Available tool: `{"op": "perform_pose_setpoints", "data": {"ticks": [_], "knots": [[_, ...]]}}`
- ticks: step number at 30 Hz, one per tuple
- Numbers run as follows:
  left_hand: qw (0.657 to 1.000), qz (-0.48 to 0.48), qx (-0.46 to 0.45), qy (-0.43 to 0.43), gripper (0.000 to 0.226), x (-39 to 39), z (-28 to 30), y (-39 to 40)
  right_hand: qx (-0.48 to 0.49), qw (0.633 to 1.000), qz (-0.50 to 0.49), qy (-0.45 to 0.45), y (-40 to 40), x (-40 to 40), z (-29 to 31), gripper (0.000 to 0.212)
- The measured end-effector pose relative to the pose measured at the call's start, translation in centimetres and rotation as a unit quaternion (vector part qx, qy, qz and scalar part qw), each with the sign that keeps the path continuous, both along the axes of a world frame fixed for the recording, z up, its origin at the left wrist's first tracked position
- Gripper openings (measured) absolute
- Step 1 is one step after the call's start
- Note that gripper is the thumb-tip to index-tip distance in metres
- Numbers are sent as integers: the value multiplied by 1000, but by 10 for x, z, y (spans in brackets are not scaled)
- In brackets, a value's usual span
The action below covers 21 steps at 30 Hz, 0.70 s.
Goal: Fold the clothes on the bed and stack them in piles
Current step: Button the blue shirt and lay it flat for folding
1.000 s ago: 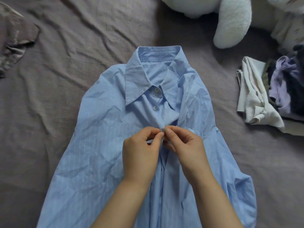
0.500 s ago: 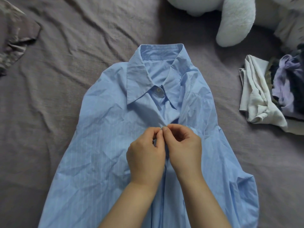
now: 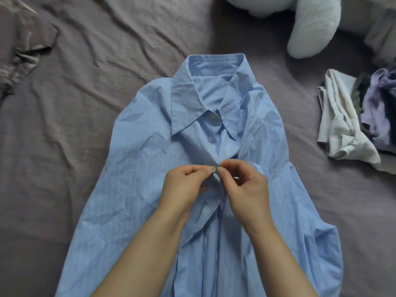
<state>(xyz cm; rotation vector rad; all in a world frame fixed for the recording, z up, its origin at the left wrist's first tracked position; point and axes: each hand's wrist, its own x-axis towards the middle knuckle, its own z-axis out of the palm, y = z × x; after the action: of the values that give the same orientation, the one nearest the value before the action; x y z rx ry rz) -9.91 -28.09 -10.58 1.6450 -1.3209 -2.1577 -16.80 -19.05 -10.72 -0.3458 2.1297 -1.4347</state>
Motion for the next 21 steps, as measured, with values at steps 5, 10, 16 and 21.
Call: {"op": "perform_pose_setpoints", "data": {"ticks": [5,10,16,21], "knots": [[991,-28,-127,-14,19,19,-6,-7,17,996,-34,75,14,-9,2,8],[938,-144,-305,-76,13,40,-17,45,82,994,54,51,35,15,-16,11],[858,-211,-453,-118,35,42,-34,78,215,951,134,178,66,20,-34,13],[814,-223,-520,-133,21,38,-30,78,208,971,77,93,69,13,-34,8]]}}
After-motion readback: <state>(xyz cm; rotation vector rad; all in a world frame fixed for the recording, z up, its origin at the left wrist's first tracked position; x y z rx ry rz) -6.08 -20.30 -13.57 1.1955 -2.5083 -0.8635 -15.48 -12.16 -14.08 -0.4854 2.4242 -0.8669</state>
